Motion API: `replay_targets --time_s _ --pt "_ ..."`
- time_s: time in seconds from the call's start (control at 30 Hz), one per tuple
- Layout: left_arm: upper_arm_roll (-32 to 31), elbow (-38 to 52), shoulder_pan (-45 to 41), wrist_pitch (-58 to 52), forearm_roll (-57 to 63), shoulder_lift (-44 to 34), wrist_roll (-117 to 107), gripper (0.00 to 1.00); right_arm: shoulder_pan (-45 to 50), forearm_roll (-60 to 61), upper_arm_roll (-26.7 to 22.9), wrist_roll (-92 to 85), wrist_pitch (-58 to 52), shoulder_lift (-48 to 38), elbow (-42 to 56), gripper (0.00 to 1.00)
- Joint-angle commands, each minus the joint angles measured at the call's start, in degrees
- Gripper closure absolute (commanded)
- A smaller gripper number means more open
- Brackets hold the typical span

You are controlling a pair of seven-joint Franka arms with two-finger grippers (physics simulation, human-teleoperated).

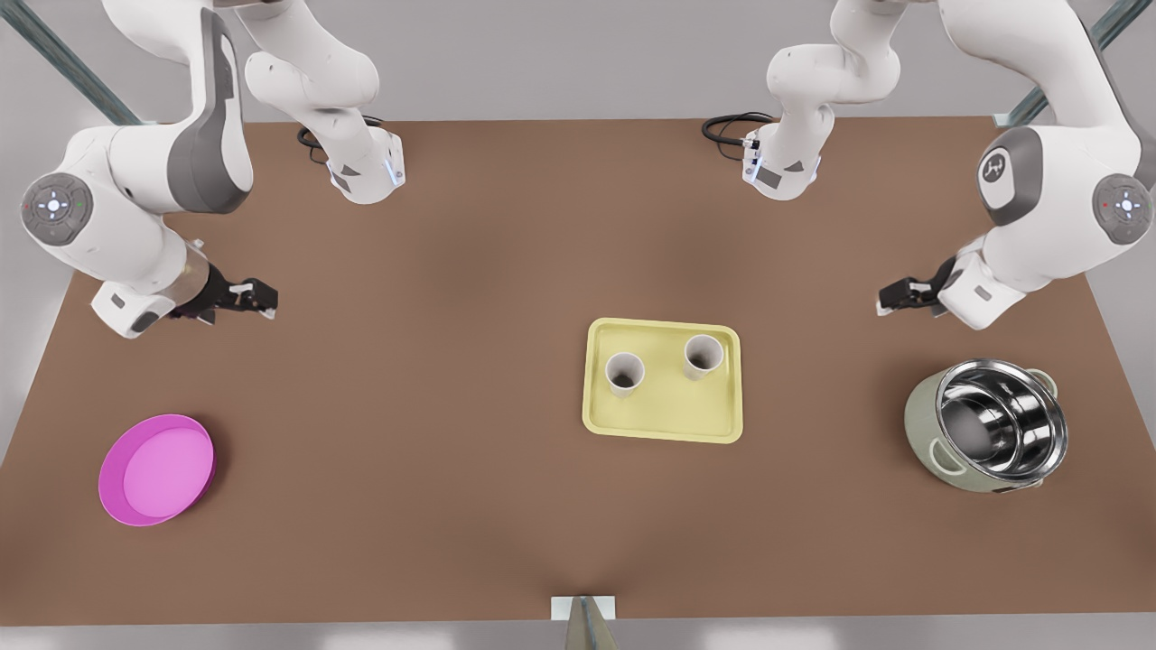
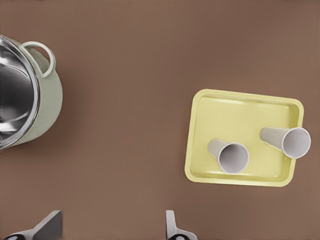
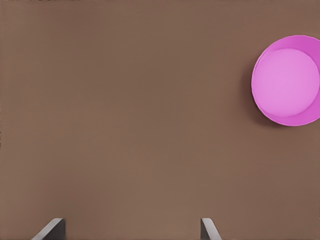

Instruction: Use the left arm to pick up the white IKEA cup from the tray and place it on the middle-left position; use the right arm to pick up the white IKEA cup from the tray and place it on the middle-right position

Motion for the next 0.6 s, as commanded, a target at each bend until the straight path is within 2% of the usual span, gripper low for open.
replay_targets --time_s 0.0,0.13,0.27,0.37,0.57 --pt "0.00 -0.19 -0.05 3.95 -0.01 -0.45 0.98 0.00 -0.33 -0.02 -0.07 -4.66 2.79 0.14 0.09 0.00" --pt "-0.36 -0.19 -2.51 3.42 3.24 -0.10 -1.92 0.00 0.19 -0.11 0.11 -4.48 2.70 2.24 1.23 0.00" --pt "-0.18 -0.36 -2.34 3.51 3.06 0.17 -1.66 0.00 13.81 -0.11 0.28 7.47 3.14 10.59 5.09 0.00" --pt "-0.18 -0.36 -2.34 3.69 3.06 0.26 -1.66 0.00 21.46 0.33 0.37 10.89 3.32 21.40 14.49 0.00" --pt "-0.18 -0.45 -2.43 3.69 3.06 0.43 -1.75 0.00 33.50 0.33 0.72 37.18 21.95 32.83 20.21 0.00"
